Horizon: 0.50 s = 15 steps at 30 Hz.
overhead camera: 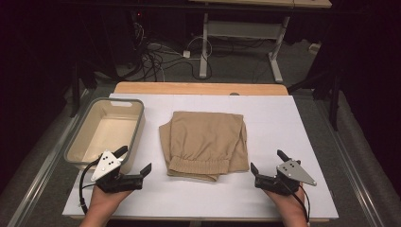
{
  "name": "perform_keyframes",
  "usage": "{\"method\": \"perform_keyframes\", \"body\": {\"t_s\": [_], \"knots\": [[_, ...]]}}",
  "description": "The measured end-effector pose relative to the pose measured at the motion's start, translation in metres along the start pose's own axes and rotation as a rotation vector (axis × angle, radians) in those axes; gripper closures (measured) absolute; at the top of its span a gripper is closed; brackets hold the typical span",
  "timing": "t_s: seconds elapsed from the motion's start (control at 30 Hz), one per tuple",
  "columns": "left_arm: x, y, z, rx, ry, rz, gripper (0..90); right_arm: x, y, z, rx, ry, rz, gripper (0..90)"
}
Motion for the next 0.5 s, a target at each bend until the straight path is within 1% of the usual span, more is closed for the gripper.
{"method": "perform_keyframes", "body": {"t_s": [0.07,0.17,0.23,0.27,0.3,0.37,0.43,0.5], "knots": [[0.0,0.0,0.001,-0.002,0.004,0.002,0.0,0.002,-0.001,0.001,0.006,-0.017,0.017,0.4],[0.002,-0.001,0.003,-0.011,0.003,0.006,0.0,0.001,0.0,0.001,0.013,-0.014,0.008,0.4],[0.005,-0.005,0.008,-0.029,-0.006,0.012,0.0,-0.001,0.003,0.002,0.008,-0.012,0.007,0.4],[0.005,-0.005,0.008,-0.029,-0.006,0.012,0.0,-0.001,0.005,0.003,0.006,-0.017,0.005,0.4],[0.007,-0.007,0.012,-0.044,-0.011,0.014,0.0,-0.002,0.007,0.004,0.0,-0.019,0.004,0.4],[0.007,-0.009,0.018,-0.059,-0.02,0.014,0.0,-0.003,0.011,0.006,-0.008,-0.029,0.009,0.4],[0.007,-0.01,0.019,-0.065,-0.026,0.011,0.0,-0.002,0.012,0.008,-0.01,-0.04,0.012,0.4],[0.006,-0.01,0.021,-0.067,-0.029,0.006,0.0,-0.001,0.012,0.008,-0.011,-0.038,0.015,0.4]]}}
Point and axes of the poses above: each handheld gripper's, and its own axes: y roughly backward along the jaws, x roughly out of its top, z roughly to its right, the point moved 6 cm from there along -y, roughly forward along the jaws, and after that the axes turned 4 degrees about -x, right-handed, at the moved point
